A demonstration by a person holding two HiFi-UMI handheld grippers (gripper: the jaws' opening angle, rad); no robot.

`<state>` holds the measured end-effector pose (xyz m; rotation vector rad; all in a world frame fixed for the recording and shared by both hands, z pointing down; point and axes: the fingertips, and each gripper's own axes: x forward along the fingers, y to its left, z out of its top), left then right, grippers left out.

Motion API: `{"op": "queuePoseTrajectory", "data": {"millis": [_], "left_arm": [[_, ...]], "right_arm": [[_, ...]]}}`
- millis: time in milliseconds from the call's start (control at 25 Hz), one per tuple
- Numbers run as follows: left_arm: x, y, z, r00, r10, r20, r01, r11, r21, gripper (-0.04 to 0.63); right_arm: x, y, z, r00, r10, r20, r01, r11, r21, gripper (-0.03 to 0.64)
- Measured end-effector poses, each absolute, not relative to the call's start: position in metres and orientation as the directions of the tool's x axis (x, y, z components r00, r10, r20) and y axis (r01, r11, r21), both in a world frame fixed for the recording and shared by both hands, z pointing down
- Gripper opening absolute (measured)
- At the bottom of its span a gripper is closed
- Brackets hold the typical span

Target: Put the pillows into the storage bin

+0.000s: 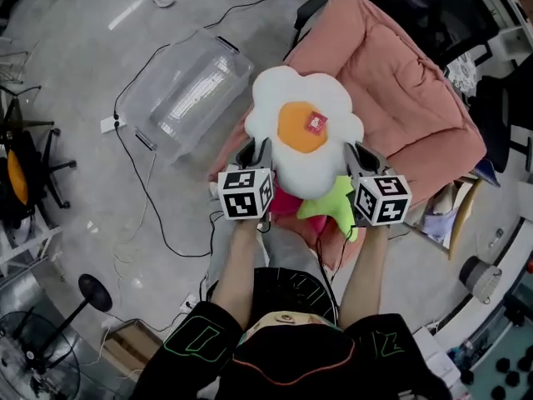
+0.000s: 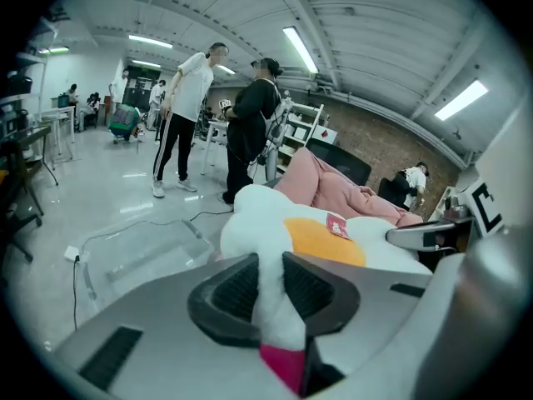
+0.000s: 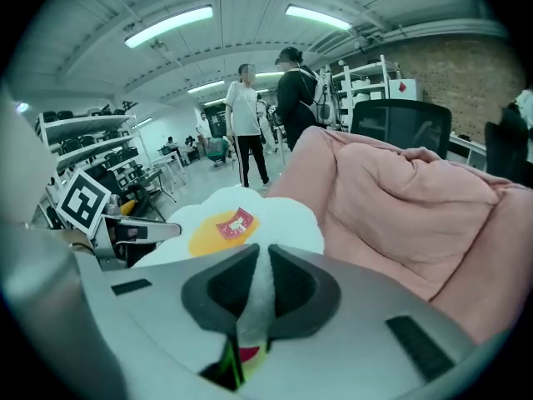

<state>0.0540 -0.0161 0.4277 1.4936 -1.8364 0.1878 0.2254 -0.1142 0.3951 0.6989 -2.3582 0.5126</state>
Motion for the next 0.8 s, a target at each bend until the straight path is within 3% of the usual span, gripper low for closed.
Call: {"op": "queuePoseTrajectory", "data": {"millis": [400,800], "left_arm": [[-0.103,0.033,0.425,-0.166,-0.775,0.610,-0.841,0.435,0.323,0.081],[-0.279,0.083,0.474,-0.239,-0.722,0.649,-0.796,0.528,0.295,0.089]], "right_arm": [[0.051,-0.092,0.394,-0.727,-0.268,0.632,-0.462,0.872,-0.161,0.034],[-0.140,-0.059,0.449,-0.735,-0.168,0.657,-0.374,0.908,-0.187,0.037]]}}
